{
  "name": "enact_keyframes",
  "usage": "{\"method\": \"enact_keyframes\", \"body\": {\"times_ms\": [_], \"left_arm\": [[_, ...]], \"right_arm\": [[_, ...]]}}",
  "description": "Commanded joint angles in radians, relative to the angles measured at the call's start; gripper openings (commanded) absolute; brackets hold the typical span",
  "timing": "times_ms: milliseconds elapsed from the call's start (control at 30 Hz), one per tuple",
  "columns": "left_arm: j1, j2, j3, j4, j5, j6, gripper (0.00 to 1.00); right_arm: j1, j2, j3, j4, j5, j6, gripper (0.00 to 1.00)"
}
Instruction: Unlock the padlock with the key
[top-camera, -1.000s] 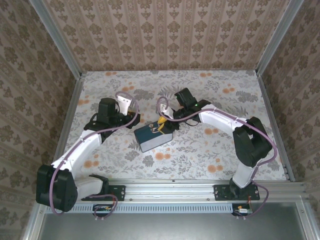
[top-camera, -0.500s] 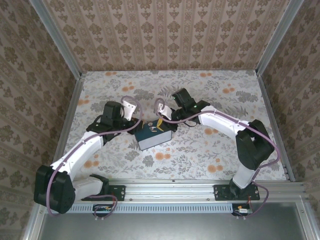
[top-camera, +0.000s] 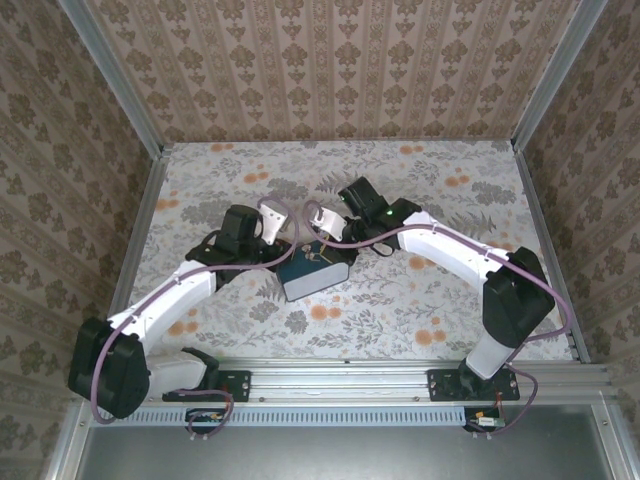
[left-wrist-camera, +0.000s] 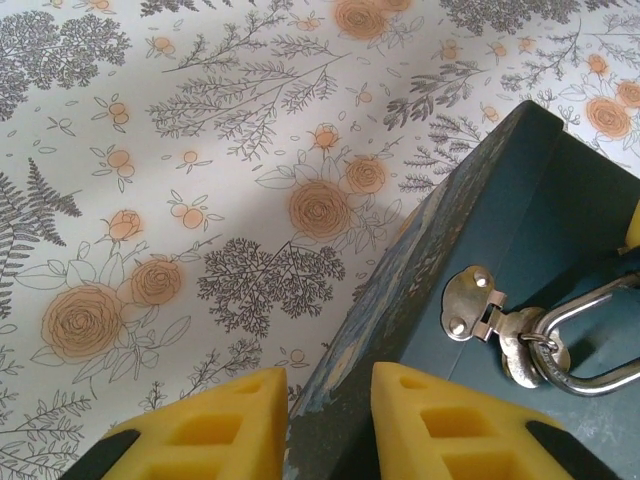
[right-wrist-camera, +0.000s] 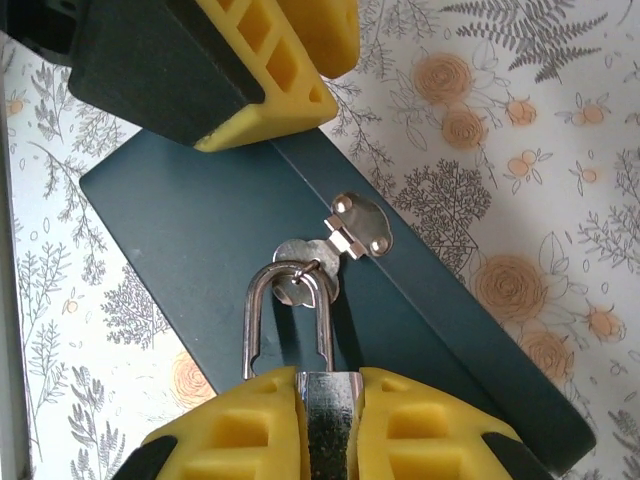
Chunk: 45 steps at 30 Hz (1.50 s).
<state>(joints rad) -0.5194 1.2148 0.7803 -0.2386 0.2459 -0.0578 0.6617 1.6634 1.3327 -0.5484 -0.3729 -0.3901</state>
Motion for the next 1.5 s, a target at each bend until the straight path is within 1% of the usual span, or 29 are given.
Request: {"method": "enact_keyframes", "body": {"times_ms": [0,100,133,200,233,333,433,533,667,833,967,1067,1233,1300,1400,1467], "left_arm": [[-0.008,0.039,-0.015,-0.064,-0.04,-0.069,0.27],[-0.012,0.048,-0.029,-0.024,0.016,-0.151,0.26],[-0.018,0.053,-0.033,-0.008,0.036,-0.172,0.25],[-0.022,0.064,-0.032,0.006,0.069,-0.2,0.24],[-0.024,0.07,-0.027,0.007,0.079,-0.212,0.23],[-0.024,0.082,-0.012,0.006,0.107,-0.244,0.23],[-0.024,0.1,0.002,0.019,0.155,-0.287,0.23],[-0.039,0.126,-0.001,0.066,0.213,-0.342,0.22],[-0.08,0.162,0.005,0.12,0.246,-0.388,0.22],[-0.106,0.212,0.025,0.169,0.263,-0.421,0.22],[-0.119,0.246,0.048,0.189,0.26,-0.426,0.21],[-0.11,0.251,0.063,0.18,0.256,-0.414,0.21],[-0.087,0.249,0.069,0.174,0.28,-0.408,0.21],[-0.054,0.225,0.058,0.19,0.288,-0.423,0.21],[0.029,0.183,0.056,0.205,0.288,-0.435,0.21],[0.082,0.183,0.094,0.194,0.249,-0.421,0.26]], "right_arm": [[0.014,-0.054,-0.025,0.008,0.162,0.192,0.0],[0.019,-0.101,-0.121,0.16,0.282,0.389,0.0],[0.021,-0.12,-0.158,0.219,0.305,0.454,0.0],[0.035,-0.152,-0.213,0.309,0.366,0.537,0.0],[0.045,-0.166,-0.238,0.347,0.4,0.564,0.0],[0.059,-0.197,-0.289,0.426,0.44,0.582,0.0],[0.059,-0.187,-0.262,0.384,0.482,0.607,0.0],[0.064,-0.185,-0.252,0.376,0.513,0.705,0.0],[0.08,-0.178,-0.262,0.358,0.623,0.85,0.0],[0.082,-0.179,-0.313,0.418,0.696,0.946,0.0],[0.082,-0.149,-0.311,0.456,0.706,0.97,0.0],[0.074,-0.122,-0.315,0.495,0.72,0.983,0.0],[0.051,-0.086,-0.342,0.632,0.702,1.033,0.0],[0.05,-0.07,-0.34,0.67,0.697,1.023,0.0],[0.049,-0.059,-0.354,0.73,0.671,0.989,0.0],[0.047,-0.06,-0.362,0.757,0.636,0.955,0.0]]}}
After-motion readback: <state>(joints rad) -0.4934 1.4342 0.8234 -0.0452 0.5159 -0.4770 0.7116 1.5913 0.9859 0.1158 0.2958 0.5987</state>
